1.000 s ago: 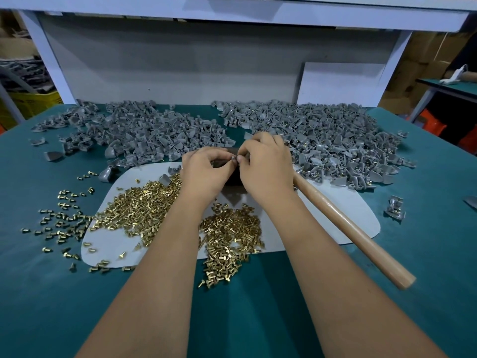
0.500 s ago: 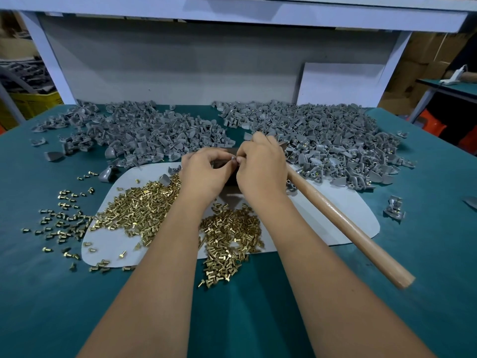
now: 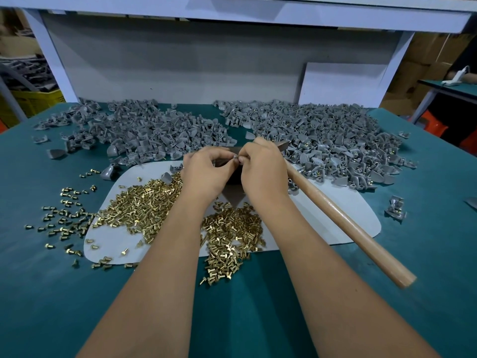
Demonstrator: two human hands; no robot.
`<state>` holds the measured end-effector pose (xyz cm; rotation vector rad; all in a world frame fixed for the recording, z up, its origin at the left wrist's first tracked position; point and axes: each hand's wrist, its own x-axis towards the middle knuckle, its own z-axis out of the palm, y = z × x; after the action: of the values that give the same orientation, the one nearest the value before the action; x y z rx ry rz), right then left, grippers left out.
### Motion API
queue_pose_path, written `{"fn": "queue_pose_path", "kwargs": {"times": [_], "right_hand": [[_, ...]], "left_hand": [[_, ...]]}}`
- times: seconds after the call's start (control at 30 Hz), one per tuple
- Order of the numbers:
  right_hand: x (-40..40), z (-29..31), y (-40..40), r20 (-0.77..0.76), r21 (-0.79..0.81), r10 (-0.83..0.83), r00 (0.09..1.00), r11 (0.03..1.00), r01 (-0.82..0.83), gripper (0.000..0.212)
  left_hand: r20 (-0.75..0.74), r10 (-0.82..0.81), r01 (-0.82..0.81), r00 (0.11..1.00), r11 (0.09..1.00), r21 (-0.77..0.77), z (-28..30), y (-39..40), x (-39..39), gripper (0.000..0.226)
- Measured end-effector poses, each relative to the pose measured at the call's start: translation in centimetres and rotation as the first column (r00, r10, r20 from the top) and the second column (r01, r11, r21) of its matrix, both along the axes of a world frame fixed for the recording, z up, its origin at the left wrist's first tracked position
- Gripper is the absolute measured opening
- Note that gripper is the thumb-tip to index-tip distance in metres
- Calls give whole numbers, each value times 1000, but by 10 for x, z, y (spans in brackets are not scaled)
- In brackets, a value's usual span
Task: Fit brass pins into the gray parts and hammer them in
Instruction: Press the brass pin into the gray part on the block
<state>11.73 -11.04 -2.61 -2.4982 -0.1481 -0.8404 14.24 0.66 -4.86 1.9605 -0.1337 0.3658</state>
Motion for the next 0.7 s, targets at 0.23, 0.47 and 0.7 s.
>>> {"fn": "queue_pose_path", "kwargs": {"times": [0.23, 0.47, 0.7], "right_hand": [[-7, -4, -5, 143, -146, -39, 989, 987, 60, 20], [-6, -5, -7, 148, -94, -72, 986, 992, 87, 25], [-5, -4, -7, 113, -127, -81, 990, 987, 95, 21]], "left_hand": [[-44, -9, 7, 999, 999, -44, 2, -2, 0, 8], [-71, -20, 16, 997, 998, -66, 4, -1, -2, 13], [-34, -17, 16, 999, 999, -31, 3, -2, -4, 9]]}}
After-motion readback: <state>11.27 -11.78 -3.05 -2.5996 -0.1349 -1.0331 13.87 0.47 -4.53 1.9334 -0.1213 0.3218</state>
